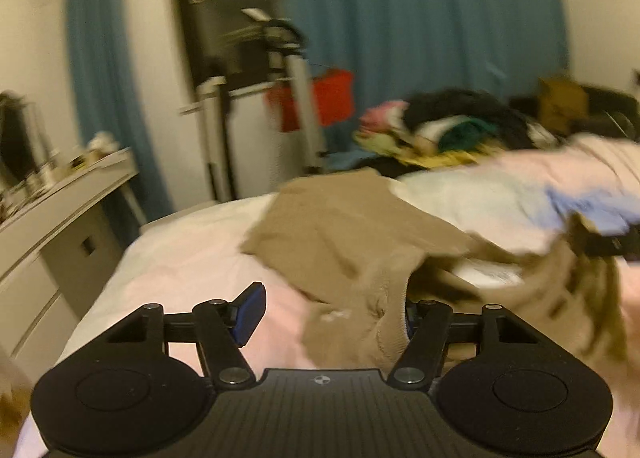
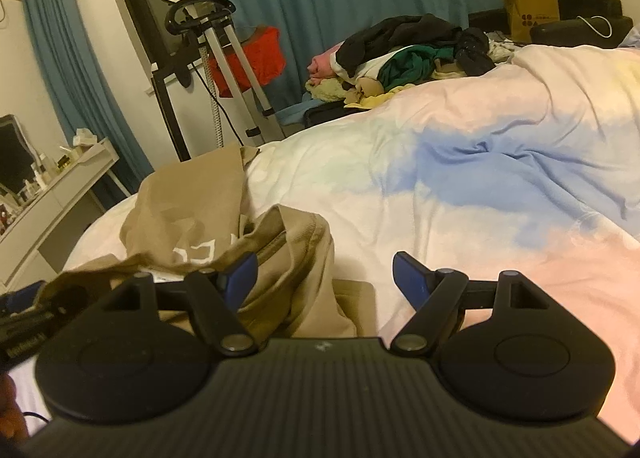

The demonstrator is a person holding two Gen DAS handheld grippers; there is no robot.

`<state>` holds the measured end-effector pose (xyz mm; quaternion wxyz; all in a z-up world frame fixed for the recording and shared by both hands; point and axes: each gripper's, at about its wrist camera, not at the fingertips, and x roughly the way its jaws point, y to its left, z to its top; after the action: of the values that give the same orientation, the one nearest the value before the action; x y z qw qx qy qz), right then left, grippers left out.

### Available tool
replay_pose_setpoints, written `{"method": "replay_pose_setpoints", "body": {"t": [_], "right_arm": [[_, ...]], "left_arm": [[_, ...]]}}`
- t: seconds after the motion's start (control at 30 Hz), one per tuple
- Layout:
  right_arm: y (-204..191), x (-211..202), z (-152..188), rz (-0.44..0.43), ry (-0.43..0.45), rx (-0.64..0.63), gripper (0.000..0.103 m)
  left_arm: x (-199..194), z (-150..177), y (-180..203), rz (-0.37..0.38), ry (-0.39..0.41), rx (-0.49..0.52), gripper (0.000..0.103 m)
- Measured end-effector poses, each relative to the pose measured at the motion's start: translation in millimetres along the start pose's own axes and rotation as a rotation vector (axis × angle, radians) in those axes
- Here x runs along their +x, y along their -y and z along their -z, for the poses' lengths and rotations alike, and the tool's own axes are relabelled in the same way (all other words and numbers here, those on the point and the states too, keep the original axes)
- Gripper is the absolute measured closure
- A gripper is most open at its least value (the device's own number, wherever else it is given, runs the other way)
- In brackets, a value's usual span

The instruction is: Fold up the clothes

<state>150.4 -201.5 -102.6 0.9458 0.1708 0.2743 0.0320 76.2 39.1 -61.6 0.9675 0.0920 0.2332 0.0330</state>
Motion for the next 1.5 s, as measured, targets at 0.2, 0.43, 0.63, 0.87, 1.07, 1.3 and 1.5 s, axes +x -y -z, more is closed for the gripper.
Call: {"method": "replay_pose_setpoints", "body": {"t": [0.2,0.43,0.63,0.87,1.07,1.3,1.5], "right_arm": [[-10,19,7,0.152,-0.009,-0.043,0.027],[13,-27,10,0.301,0.178,0.101,0.023],[-8,-78,10,0.308,0.442,-0.002,0.023],[-14,-82,16,0.273,0.429,-0.076,0.023],[0,-34,27,0.341,0.064,-0.106,0.023],[19,-36,37,0.293,-0.032,0.074,0.023],[7,-79,25,0.309,0.246,0.026,0.017]], "left_arm": [[-21,1,-12,-0.057,0.059,-0.059,0.037],[-42,7,-4,0.005,0.058,-0.040,0.037],[-46,11,14,0.055,0.066,0.038,0.035],[-1,15,20,0.023,-0.056,-0.028,0.029],[-11,13,-26,-0.083,-0.041,-0.265,0.031],[-46,20,-46,0.025,-0.129,-0.274,0.023],[-38,41,-65,0.080,-0.340,-0.445,0.021]]}}
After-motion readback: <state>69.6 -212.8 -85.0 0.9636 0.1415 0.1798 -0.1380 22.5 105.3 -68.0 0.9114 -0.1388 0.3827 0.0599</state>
